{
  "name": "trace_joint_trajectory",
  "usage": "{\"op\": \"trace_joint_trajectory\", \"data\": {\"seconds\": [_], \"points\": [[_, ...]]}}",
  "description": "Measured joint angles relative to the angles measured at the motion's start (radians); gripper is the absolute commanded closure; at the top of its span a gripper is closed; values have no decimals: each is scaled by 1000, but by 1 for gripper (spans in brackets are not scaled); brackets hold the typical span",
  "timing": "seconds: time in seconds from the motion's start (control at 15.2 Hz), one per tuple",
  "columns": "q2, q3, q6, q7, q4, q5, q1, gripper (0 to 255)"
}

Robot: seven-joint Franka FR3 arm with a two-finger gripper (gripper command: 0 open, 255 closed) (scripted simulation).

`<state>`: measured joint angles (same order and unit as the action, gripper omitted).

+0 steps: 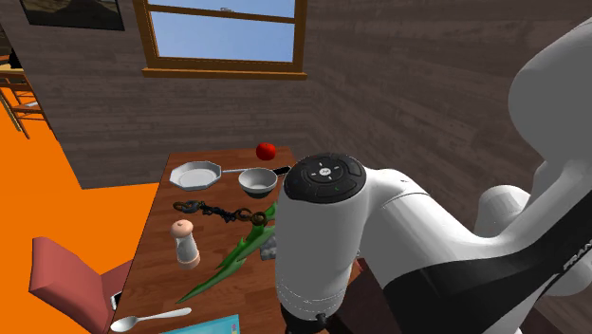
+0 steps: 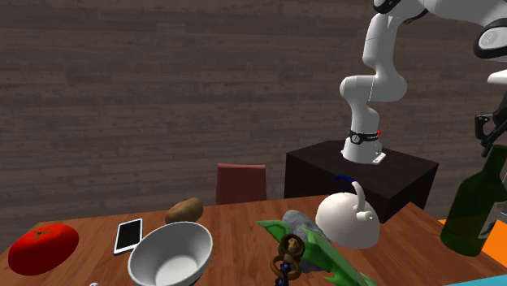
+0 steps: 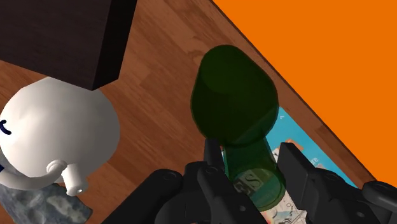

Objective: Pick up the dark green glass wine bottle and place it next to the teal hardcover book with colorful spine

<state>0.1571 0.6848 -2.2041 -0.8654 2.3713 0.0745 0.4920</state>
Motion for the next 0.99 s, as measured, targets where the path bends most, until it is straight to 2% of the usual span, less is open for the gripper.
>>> {"op": "trace_joint_trajectory", "data": {"seconds": [0.4, 0.46, 0.86, 0.99], "points": [[-9, 3, -16, -5, 8, -6, -1, 255], [-9, 3, -16, -5, 8, -6, -1, 0], [-9, 3, -16, -5, 8, -6, -1, 0], [13, -4, 19, 6, -10, 8, 1, 0]]}}
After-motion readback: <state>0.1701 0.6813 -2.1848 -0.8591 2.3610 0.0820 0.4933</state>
